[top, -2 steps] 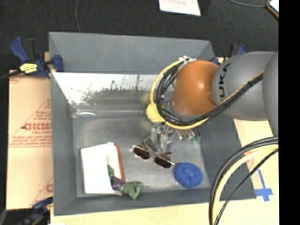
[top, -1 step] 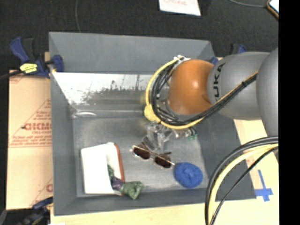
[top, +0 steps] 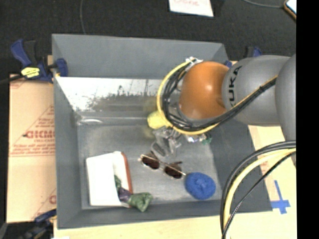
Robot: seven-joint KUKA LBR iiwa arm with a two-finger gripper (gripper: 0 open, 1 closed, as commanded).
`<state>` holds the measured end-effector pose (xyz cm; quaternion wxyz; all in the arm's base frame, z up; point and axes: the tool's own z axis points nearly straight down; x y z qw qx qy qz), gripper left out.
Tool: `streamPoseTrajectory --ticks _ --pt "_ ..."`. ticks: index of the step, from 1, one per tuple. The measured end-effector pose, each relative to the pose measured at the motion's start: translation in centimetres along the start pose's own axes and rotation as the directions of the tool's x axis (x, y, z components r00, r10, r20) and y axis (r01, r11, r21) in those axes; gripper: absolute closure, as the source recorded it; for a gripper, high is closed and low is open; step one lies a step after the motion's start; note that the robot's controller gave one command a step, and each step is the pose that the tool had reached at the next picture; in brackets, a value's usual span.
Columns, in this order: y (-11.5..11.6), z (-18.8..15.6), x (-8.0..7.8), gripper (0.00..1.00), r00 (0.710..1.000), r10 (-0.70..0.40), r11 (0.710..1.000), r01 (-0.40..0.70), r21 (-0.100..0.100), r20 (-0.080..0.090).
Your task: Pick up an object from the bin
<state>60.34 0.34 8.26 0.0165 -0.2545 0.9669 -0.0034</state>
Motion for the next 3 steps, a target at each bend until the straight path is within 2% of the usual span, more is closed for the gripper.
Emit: streamPoseTrajectory --ticks 1,2,3 --pt "6.1 -0.2 1.6 1.0 0.997 0.072 0.997 -0.072 0.016 0.022" --pt "7.3 0.1 -2.5 1.0 0.995 -0.099 0.995 0.098 0.024 0.027" --pt "12.2 -1.6 7.2 0.0 0.999 -0.032 0.999 0.032 0.017 0.018"
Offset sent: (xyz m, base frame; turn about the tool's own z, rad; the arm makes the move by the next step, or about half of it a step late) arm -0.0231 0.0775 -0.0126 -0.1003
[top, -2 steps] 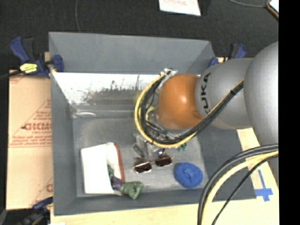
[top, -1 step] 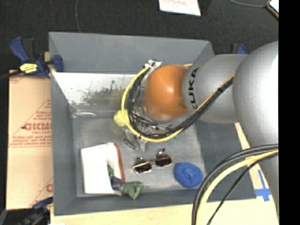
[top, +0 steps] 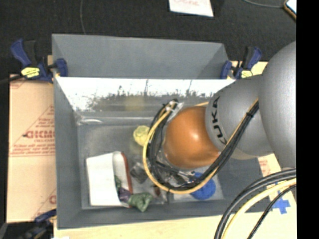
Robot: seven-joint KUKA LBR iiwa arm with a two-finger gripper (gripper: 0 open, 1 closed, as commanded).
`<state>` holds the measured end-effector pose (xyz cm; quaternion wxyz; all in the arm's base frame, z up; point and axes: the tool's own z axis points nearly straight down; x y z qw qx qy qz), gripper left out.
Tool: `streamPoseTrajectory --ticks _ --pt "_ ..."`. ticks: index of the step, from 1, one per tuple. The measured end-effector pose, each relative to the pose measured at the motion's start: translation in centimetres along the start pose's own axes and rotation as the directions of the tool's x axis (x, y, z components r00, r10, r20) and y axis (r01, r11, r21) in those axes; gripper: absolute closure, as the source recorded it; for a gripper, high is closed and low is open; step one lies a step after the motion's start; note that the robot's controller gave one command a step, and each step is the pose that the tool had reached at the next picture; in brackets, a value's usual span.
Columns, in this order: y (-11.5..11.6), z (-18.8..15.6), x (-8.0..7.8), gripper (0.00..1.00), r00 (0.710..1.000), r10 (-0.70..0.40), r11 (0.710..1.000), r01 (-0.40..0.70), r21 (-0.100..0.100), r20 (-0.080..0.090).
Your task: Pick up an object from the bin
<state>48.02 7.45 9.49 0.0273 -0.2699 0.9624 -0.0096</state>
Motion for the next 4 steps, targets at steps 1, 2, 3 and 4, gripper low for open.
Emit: streamPoseTrajectory --ticks 1,2,3,4 --pt "0.0 0.0 0.0 0.0 1.0 0.0 1.0 0.0 0.0 0.0" --pt "6.5 1.9 -3.6 0.0 0.993 0.121 0.993 -0.121 0.001 0.008" --pt "6.3 2.5 -5.6 0.0 0.994 0.111 0.994 -0.111 0.01 -0.01" --pt "6.5 -0.1 -5.5 0.0 0.995 0.097 0.995 -0.097 0.004 -0.014"
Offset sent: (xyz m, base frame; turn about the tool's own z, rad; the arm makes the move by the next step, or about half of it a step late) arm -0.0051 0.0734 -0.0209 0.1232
